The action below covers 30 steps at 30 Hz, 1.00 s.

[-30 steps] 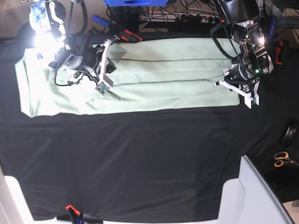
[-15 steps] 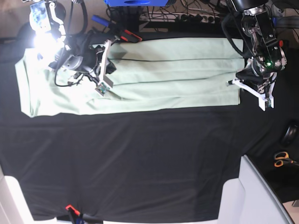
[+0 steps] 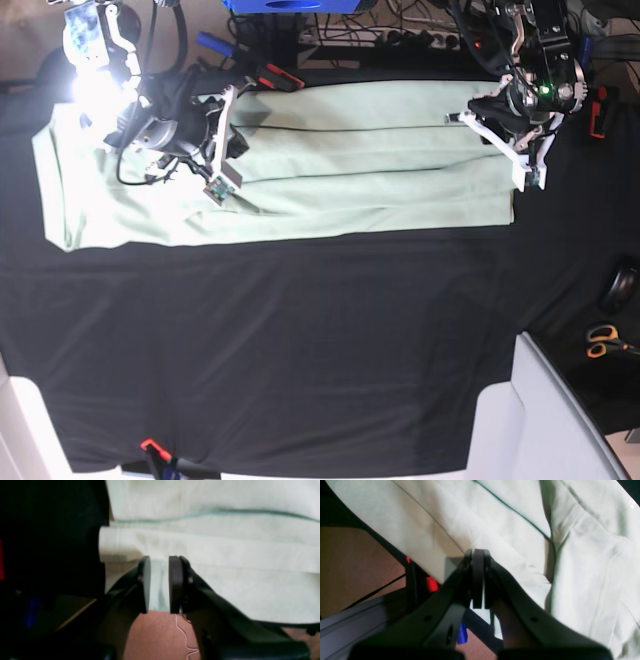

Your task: Fold the T-shirt properly

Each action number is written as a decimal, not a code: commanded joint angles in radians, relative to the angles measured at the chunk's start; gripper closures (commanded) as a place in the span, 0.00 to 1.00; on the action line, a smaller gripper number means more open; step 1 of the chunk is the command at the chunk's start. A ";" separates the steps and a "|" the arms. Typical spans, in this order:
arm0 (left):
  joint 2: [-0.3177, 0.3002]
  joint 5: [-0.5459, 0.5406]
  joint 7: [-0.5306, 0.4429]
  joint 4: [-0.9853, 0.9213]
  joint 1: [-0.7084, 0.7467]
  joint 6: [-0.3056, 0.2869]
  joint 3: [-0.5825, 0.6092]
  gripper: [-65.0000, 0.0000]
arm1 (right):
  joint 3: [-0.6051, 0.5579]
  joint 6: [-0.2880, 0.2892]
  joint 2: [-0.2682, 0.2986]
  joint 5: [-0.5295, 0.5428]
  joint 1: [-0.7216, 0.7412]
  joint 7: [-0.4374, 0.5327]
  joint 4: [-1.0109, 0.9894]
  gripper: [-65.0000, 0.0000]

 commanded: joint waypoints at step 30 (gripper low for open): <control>-0.211 0.645 -0.421 -0.058 0.196 0.001 0.301 0.82 | 0.004 0.004 0.001 0.013 -0.009 0.019 0.017 1.00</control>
